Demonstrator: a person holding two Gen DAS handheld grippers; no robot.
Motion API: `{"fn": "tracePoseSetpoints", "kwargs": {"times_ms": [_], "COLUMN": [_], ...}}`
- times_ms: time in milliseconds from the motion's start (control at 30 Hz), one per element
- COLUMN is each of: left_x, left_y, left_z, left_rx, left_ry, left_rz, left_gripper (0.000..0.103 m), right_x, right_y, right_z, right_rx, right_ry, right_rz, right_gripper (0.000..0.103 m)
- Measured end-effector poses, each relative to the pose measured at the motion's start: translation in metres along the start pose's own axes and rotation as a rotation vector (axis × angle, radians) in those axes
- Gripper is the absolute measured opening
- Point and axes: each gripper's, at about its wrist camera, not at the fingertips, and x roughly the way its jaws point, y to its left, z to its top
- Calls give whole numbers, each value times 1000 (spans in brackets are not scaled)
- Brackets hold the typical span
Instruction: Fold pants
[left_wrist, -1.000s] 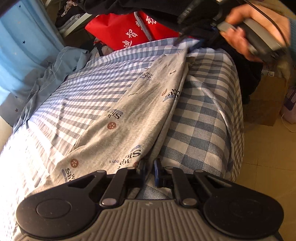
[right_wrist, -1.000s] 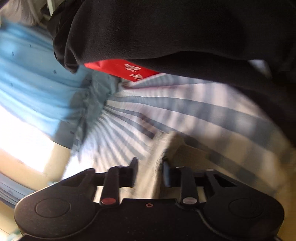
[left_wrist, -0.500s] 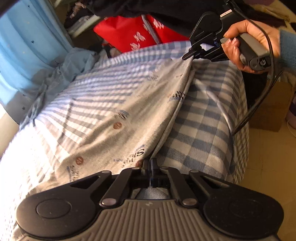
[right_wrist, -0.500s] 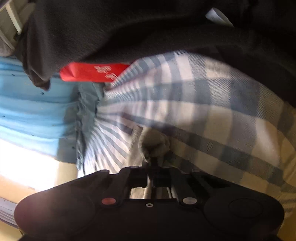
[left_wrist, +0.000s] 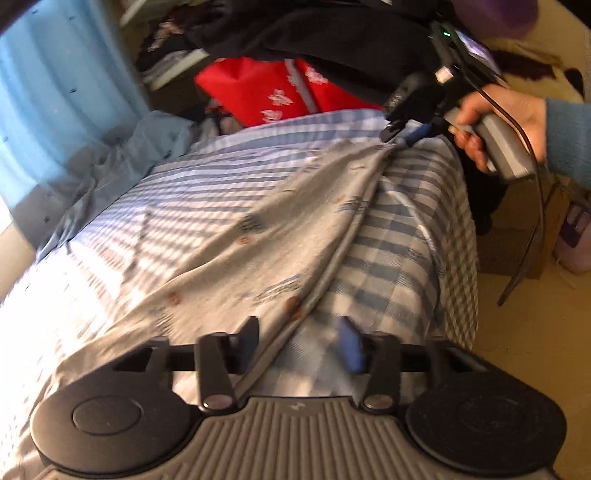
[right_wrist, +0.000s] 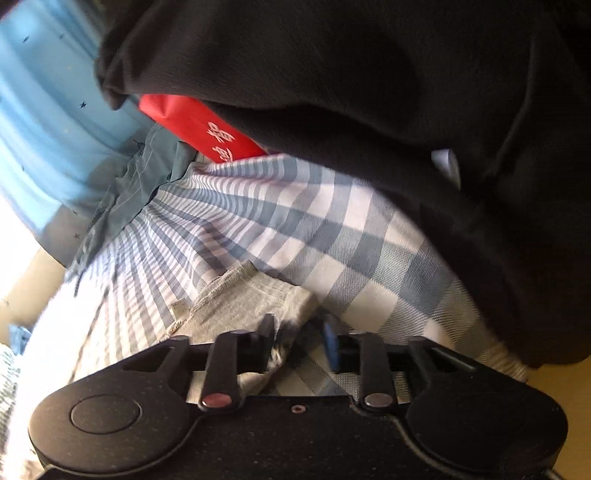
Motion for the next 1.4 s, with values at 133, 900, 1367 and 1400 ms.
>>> {"fn": "tracePoseSetpoints", "kwargs": {"times_ms": [133, 900, 1367, 1400], "left_x": [-22, -172, -167, -164], "left_y": [38, 321, 322, 320], "left_z": [-19, -265, -264, -267], "left_rx": [-135, -1100, -1015, -1010], "left_ry": [36, 241, 306, 302], "left_rz": [85, 289, 437, 440], "left_gripper": [57, 34, 11, 14], "right_x": [-6, -53, -76, -72], "right_y": [41, 333, 373, 373], "right_z": [-17, -201, -278, -282], "right_rx": [-205, -774, -919, -925], "right_ry": [-18, 24, 122, 141], "right_rz": [76, 531, 583, 572], "right_gripper": [72, 89, 91, 91]}}
